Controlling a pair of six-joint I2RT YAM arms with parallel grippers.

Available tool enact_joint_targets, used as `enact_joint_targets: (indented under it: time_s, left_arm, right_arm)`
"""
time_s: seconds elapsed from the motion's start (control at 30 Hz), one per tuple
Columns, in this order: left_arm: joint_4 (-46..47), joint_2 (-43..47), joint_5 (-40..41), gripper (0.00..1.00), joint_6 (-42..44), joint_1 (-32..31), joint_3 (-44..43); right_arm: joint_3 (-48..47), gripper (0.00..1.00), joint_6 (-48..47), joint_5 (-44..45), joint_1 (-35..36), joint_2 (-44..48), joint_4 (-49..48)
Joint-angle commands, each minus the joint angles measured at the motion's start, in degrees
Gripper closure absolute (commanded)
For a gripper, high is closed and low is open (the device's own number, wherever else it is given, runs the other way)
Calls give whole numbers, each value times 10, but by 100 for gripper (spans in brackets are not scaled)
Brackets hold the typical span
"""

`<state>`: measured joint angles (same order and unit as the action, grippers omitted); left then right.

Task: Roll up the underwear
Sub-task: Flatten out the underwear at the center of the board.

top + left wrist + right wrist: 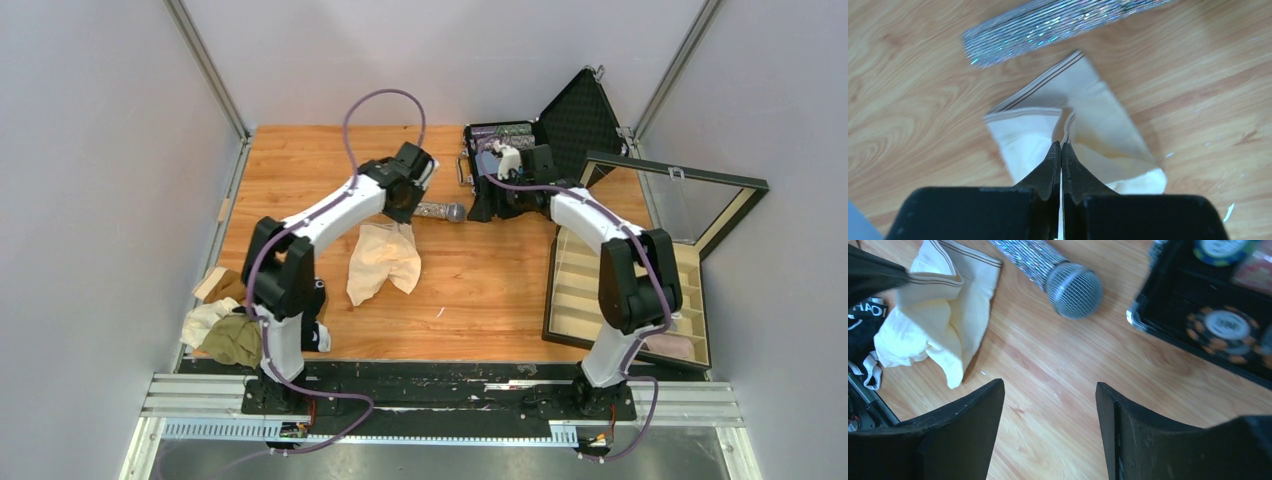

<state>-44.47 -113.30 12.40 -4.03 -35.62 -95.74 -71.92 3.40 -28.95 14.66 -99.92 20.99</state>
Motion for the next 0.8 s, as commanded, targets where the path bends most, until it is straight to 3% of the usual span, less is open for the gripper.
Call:
enact_joint_targets:
  time_s: [0.0,0.07,0.1,0.2,0.53,0.77]
  left_arm:
    - [-19,131,-14,100,19,73,51]
    - [-22,160,-13,100,34,102,80]
    - [-21,167,-10,100,50,109,97]
    - [-20,187,15,100,106,147,121]
    - [-12,212,9,100,117,195,174]
    - [-32,223,-1,100,111,196,168]
  right_arm:
    - [-63,37,38,19,49,-35,-41]
    - [-83,50,52,21,66,-57,-46]
    - [-92,52,52,19,76,-71,-46]
    - [-119,49,48,18,109,-109,-47]
    - [-216,47,92,42,182,-225,-55]
    - [-294,45,113,148,196,-299,-55]
